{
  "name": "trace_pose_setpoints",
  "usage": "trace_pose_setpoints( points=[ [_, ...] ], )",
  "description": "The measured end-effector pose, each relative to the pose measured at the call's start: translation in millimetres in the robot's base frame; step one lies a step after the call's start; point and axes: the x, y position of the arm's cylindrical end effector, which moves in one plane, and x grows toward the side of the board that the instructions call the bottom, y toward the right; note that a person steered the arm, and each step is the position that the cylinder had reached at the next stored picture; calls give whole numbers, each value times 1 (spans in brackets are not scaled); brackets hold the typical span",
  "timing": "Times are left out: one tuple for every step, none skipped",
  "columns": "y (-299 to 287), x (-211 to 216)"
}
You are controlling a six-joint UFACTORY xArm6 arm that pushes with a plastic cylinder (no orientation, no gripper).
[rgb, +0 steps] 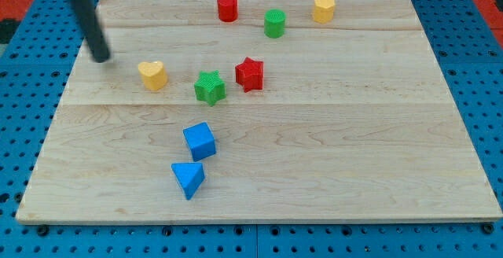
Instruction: Move the heart below the red circle
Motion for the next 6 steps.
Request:
trace_pose_setpoints(
  points=[
    [34, 59],
    [100, 48],
    [155, 19],
    [183, -31],
    [228, -36],
    [247, -21]
  ],
)
